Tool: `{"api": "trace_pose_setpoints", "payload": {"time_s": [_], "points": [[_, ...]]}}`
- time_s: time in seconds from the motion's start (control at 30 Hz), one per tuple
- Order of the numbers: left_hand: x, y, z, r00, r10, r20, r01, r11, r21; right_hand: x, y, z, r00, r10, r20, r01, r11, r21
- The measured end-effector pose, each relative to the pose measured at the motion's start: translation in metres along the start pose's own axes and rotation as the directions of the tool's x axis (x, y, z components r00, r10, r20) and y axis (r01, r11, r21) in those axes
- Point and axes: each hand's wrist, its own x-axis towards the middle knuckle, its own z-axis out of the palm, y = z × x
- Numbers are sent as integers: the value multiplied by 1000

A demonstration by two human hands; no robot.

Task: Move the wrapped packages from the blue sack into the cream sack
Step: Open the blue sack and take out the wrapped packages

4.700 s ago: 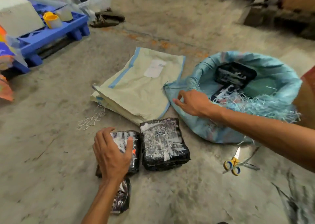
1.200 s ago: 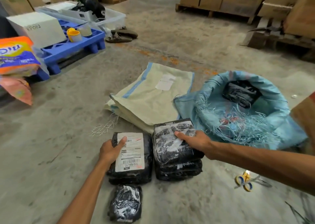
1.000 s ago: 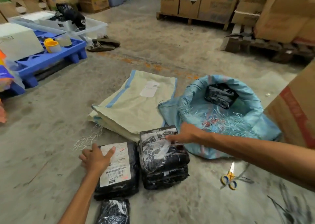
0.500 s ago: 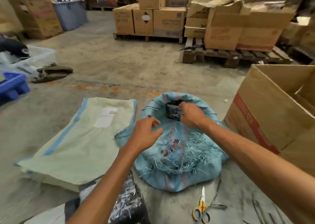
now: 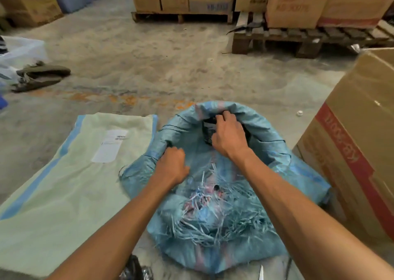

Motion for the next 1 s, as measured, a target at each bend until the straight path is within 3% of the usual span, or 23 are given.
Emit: {"api": "trace_pose_setpoints", "payload": {"time_s": [0.17, 0.27, 0.4, 0.63, 0.73, 0.87, 1.0], "points": [[8, -13, 2, 999, -5, 34, -12, 873, 488, 9, 8, 21, 998, 68, 1, -66, 980, -186], [13, -26, 10, 990, -124, 73, 62, 825, 562, 11, 7, 25, 999, 31, -24, -37, 949, -315], [14, -38, 16, 988, -138, 68, 77, 829, 554, 11, 7, 24, 998, -5, -69, -25, 901, -432], [6, -56, 20, 993, 79, 87, -107, 922, 373, 1, 15, 35, 991, -14, 130, 60, 930, -362], [1, -57, 14, 989, 147, -1, -146, 984, 102, -3, 18, 32, 992, -20, 127, 59, 950, -308], [-6, -44, -16, 988, -6, -152, -50, 931, -362, -10, 18, 14, 994, -12, 106, 28, 989, -147], [-25, -40, -58, 974, -195, -116, 81, 775, -627, -11, 7, -22, 993, -39, 110, 33, 998, 60]]}}
